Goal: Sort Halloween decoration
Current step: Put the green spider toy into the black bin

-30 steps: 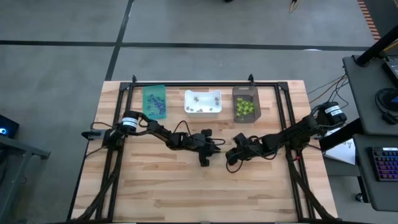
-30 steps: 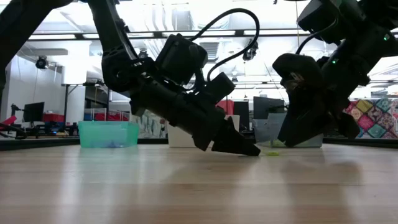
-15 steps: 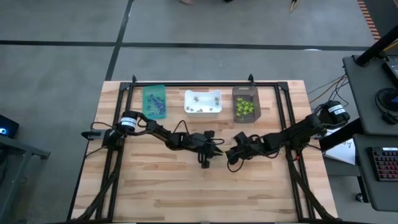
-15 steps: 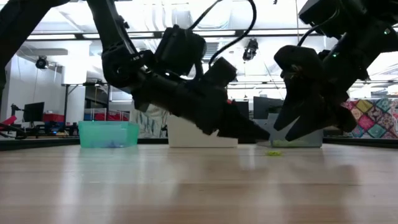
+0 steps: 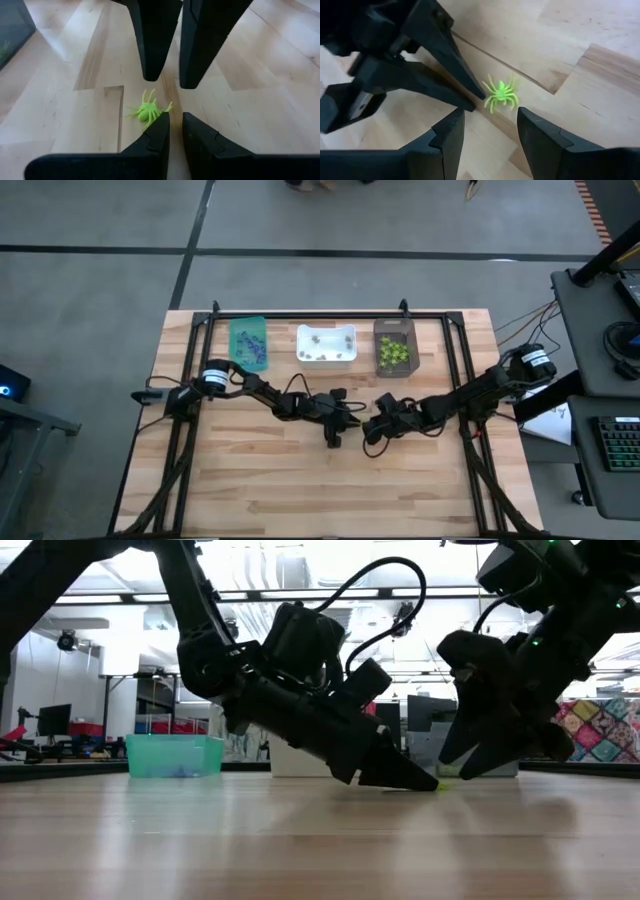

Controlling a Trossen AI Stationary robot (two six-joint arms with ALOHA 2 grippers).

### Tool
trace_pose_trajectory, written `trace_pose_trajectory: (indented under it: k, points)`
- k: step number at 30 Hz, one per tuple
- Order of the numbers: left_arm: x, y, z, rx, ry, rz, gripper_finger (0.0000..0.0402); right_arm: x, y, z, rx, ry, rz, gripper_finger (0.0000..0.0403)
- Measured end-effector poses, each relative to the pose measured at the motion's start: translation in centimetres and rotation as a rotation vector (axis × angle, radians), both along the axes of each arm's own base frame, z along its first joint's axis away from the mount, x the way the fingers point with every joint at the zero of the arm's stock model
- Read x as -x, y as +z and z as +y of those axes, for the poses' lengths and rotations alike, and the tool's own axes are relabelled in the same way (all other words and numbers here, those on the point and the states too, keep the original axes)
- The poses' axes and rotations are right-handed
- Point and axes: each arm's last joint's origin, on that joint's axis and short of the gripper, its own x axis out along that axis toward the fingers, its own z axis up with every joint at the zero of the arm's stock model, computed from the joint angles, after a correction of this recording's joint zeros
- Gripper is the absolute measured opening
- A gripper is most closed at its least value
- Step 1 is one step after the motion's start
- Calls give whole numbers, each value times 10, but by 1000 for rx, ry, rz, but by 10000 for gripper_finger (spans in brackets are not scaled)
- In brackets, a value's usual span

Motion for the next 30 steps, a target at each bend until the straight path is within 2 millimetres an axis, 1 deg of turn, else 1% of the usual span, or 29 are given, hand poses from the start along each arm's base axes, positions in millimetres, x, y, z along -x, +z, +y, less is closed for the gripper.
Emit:
trace_pose_trajectory:
  k: [7, 11, 15, 19, 24, 26, 30]
  points:
    - [0, -2, 0, 9, 0, 8, 36, 0, -4, -5, 9, -20, 27, 171]
    - [1, 6, -1, 53, -60, 14, 35, 1, -3, -9, 12, -33, 42, 171]
    - [2, 14, -3, 47, -84, 19, 36, 1, -3, -9, 11, -32, 41, 171]
    - [1, 17, 3, 9, -45, 4, 36, 1, -3, -9, 11, -31, 39, 171]
    - [0, 19, 6, 4, -30, -21, 36, 0, -3, -9, 11, -31, 37, 171]
    - [0, 17, 8, 4, -25, -18, 36, 0, -3, -9, 10, -31, 36, 171]
    - [0, 7, 12, 6, -14, 4, 36, -1, -2, -8, 2, -37, 20, 171]
